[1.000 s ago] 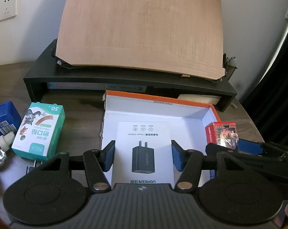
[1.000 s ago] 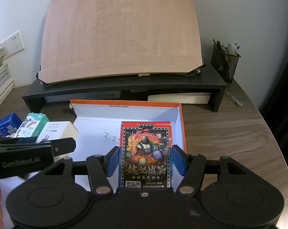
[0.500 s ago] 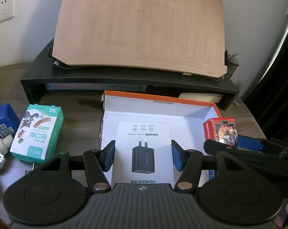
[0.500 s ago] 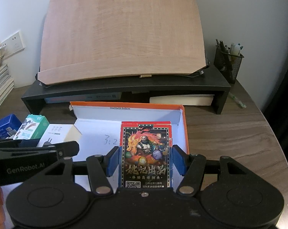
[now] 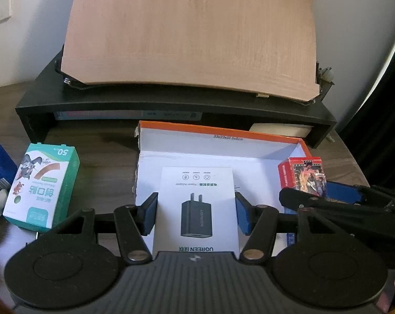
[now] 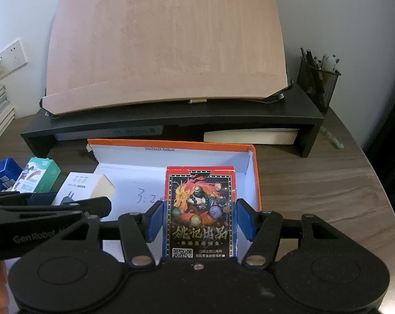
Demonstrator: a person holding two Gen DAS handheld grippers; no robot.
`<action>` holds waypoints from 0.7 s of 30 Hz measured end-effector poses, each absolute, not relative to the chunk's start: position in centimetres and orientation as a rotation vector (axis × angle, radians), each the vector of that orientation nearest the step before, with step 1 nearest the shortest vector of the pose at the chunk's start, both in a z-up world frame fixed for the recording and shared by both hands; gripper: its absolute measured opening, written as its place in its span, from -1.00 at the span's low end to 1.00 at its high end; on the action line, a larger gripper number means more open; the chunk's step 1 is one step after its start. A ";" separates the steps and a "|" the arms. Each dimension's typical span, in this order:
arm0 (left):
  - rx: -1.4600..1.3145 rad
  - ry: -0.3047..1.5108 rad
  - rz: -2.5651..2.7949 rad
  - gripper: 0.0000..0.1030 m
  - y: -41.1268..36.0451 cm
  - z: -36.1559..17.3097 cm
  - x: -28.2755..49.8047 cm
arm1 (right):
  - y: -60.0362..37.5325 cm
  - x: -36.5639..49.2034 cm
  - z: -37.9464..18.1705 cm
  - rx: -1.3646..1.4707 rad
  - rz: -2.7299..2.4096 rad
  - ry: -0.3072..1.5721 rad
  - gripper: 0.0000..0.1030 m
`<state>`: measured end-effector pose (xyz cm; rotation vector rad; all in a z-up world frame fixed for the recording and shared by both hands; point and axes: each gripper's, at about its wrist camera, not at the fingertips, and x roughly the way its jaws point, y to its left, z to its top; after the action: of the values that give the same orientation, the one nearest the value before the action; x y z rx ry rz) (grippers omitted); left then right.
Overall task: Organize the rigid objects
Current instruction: 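Lower the UGREEN box with the left tool while the right tool lowers the card box into the tray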
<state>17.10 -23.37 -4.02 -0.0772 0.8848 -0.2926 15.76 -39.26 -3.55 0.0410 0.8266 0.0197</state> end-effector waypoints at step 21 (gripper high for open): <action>-0.065 0.899 -0.291 0.15 -23.8 -4.6 18.0 | -39.3 16.4 -3.9 0.044 -0.006 0.829 0.38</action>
<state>18.03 -23.83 -4.57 -0.0649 0.8986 -0.2907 16.41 -39.31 -3.90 0.0441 0.8291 -0.0065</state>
